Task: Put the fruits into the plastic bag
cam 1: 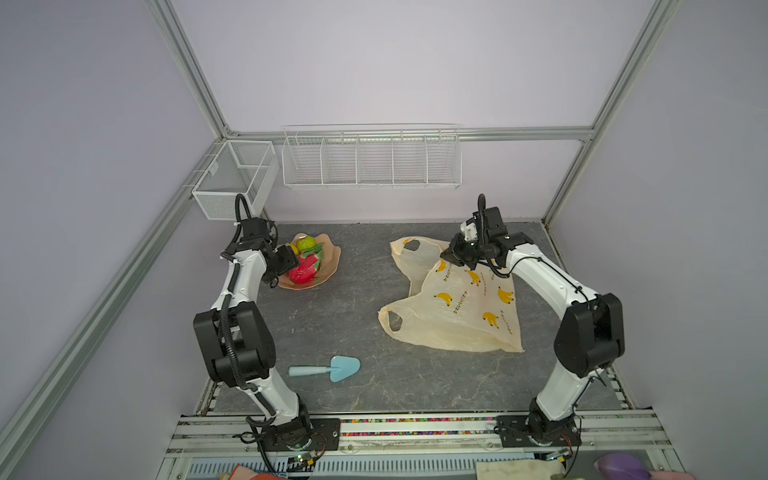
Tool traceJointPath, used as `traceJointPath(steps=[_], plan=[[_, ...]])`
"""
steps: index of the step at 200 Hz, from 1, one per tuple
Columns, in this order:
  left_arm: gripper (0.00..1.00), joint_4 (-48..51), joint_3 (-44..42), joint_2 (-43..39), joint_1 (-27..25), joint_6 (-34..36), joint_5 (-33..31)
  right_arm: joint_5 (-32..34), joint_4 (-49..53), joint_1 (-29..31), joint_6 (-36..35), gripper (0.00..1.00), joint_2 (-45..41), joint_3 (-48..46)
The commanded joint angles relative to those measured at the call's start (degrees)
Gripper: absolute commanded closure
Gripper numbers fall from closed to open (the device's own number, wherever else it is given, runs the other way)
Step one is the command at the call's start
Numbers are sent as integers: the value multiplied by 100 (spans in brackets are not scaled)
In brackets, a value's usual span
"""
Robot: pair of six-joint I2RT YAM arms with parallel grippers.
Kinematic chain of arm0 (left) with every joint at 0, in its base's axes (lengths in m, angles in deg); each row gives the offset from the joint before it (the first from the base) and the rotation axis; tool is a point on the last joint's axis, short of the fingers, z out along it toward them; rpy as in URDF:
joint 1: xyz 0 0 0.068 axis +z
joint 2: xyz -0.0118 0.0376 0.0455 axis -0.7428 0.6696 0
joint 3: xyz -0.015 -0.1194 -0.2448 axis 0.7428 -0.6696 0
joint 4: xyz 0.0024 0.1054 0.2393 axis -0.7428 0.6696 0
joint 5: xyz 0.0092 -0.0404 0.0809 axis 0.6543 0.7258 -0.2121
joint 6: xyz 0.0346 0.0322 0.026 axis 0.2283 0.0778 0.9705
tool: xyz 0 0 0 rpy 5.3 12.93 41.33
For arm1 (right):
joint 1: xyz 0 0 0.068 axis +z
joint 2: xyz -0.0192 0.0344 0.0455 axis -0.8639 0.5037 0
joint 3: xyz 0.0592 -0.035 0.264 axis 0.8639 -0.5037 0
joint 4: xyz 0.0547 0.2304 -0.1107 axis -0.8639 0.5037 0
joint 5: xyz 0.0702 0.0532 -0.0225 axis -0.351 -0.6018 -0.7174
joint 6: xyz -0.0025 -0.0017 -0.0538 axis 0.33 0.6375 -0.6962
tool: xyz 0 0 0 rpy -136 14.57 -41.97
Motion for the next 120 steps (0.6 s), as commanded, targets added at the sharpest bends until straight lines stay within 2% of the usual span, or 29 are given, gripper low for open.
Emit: traceJointPath(steps=[1,59,120], plan=[[28,76,-366,-346,238,-223,343,-69,74,-51,-80,93,94,86],[30,-438,-1224,-590,1150,-895,852,-152,34,-89,-86,93,191,122],[34,-1296,-1460,-263,1332,-1532,1403,-160,6,-90,-63,93,205,96]])
